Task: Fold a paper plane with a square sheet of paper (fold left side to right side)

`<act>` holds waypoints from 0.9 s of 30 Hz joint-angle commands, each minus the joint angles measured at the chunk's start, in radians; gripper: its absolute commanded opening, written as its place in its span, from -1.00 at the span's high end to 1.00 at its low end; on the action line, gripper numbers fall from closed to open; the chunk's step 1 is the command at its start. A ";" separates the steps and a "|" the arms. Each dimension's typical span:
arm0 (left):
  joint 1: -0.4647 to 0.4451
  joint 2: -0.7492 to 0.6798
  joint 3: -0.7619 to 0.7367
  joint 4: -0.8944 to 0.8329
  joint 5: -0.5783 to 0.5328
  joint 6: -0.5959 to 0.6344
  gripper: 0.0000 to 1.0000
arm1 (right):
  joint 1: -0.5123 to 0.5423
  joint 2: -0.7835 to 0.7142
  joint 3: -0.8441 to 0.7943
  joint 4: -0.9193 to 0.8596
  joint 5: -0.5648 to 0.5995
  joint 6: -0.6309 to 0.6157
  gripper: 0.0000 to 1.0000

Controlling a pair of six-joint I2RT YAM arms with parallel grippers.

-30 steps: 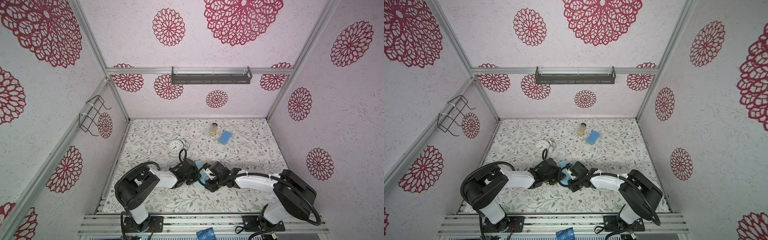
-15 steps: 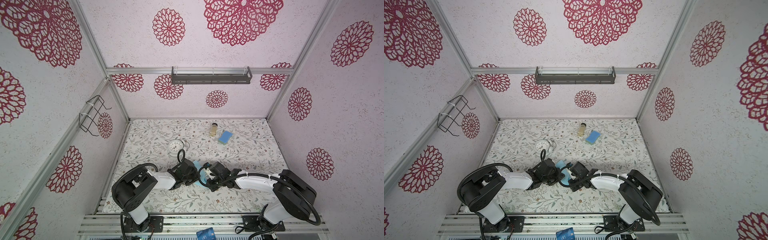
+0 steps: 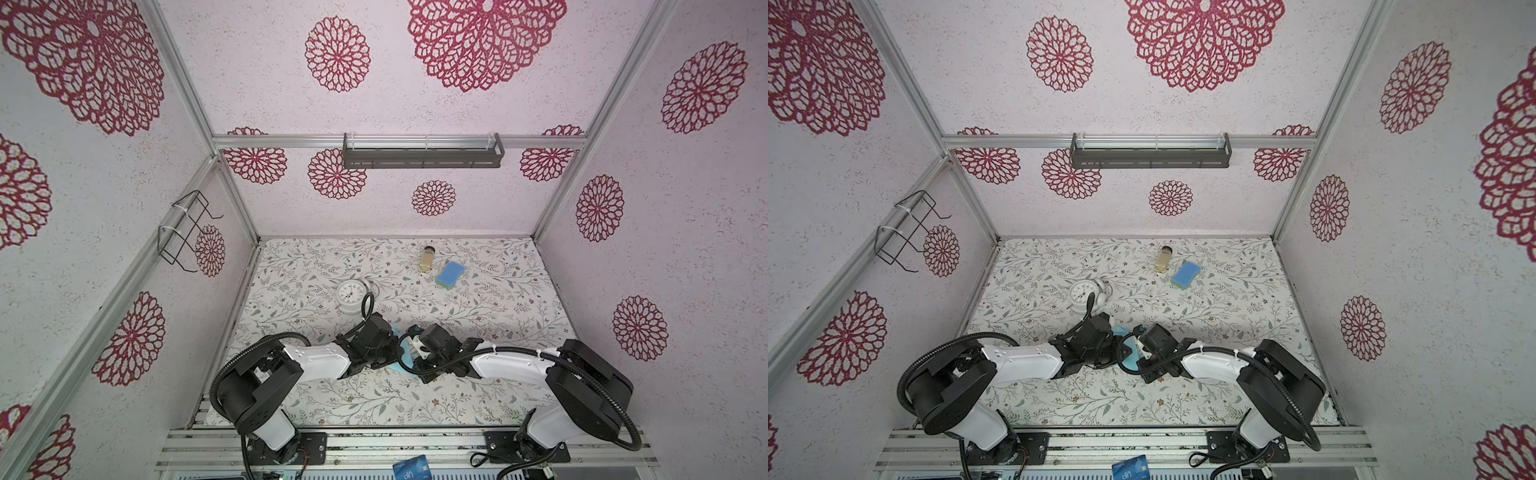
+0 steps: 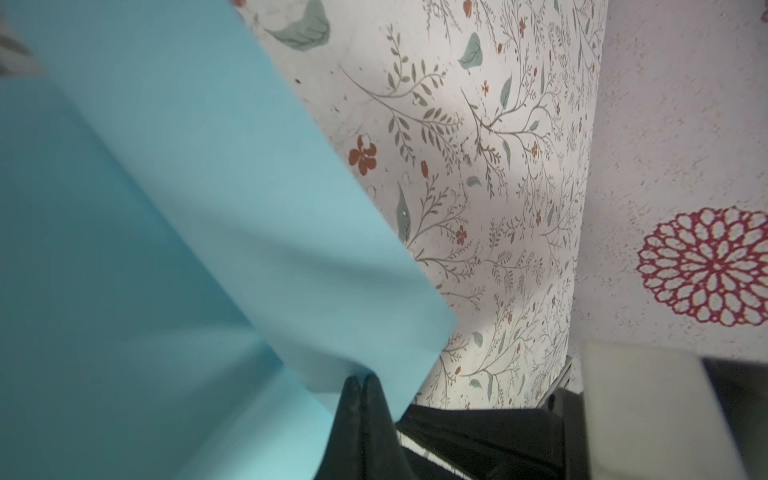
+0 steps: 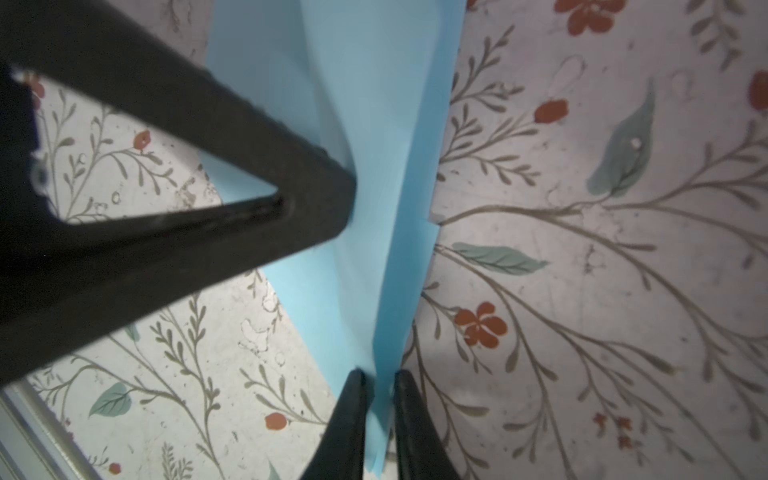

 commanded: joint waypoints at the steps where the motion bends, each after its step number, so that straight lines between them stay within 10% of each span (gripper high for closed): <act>1: -0.024 -0.003 0.030 -0.033 0.012 0.055 1.00 | 0.003 0.004 -0.024 -0.057 0.002 0.006 0.67; 27: -0.054 0.105 0.039 -0.016 -0.082 -0.034 1.00 | 0.003 0.003 -0.014 -0.068 -0.003 0.007 0.66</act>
